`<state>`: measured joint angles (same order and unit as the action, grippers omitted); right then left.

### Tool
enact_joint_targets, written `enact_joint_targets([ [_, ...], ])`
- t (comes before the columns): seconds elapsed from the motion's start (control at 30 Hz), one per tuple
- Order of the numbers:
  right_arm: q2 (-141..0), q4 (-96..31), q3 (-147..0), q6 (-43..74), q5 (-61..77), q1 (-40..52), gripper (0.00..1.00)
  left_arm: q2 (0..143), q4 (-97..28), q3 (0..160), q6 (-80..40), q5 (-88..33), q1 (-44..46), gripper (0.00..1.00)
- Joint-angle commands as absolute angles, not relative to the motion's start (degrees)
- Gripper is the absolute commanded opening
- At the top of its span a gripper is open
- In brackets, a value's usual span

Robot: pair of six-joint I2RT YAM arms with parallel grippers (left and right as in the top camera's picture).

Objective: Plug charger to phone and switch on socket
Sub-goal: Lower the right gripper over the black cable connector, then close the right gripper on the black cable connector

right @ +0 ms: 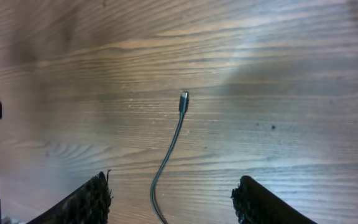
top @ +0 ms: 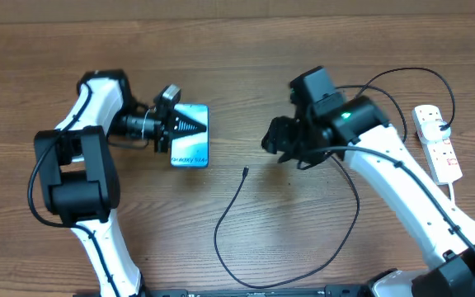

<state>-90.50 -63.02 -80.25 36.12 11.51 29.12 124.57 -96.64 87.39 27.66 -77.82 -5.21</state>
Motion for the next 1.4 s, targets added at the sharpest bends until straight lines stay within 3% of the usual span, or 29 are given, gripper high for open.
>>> enact_joint_targets([
  [0.0,-91.0,-62.8,-81.0,43.0,5.3,33.7,0.64,122.9,-96.4,80.3,36.4,-87.3,-7.4,0.04],
  [0.23,-98.8,-63.1,-81.0,49.8,0.6,41.0,0.72,123.0,-95.9,70.3,40.2,-90.5,-12.1,0.04],
  [0.37,-105.0,-61.9,-81.0,52.6,-2.2,42.1,0.64,123.0,-96.9,69.8,38.5,-89.9,-12.7,0.04],
  [0.63,-113.8,-57.5,-81.0,54.0,-0.8,41.8,0.63,123.0,-96.9,69.8,32.1,-89.5,-11.5,0.05],
  [0.77,-117.2,-55.8,-81.0,54.0,0.1,41.8,0.54,122.9,-96.9,69.8,32.1,-89.5,-11.4,0.04],
  [0.87,-118.7,-56.0,-81.0,53.7,0.1,41.4,0.39,123.0,-96.9,69.8,32.1,-89.6,-11.4,0.04],
  [1.07,-118.6,-61.0,-82.3,46.2,-0.3,35.4,0.21,122.9,-96.9,69.8,32.1,-88.9,-11.4,0.04],
  [1.23,-118.7,-63.7,-82.3,43.5,-2.0,26.7,0.20,123.0,-96.9,69.8,32.1,-89.0,-11.4,0.04],
  [1.33,-118.7,-63.6,-82.3,40.8,-1.9,23.2,0.26,123.0,-96.9,69.8,32.1,-89.0,-11.4,0.04],
  [1.37,-118.7,-63.6,-82.3,40.4,-1.9,22.1,0.33,123.0,-96.9,69.8,32.1,-89.0,-11.4,0.04],
])
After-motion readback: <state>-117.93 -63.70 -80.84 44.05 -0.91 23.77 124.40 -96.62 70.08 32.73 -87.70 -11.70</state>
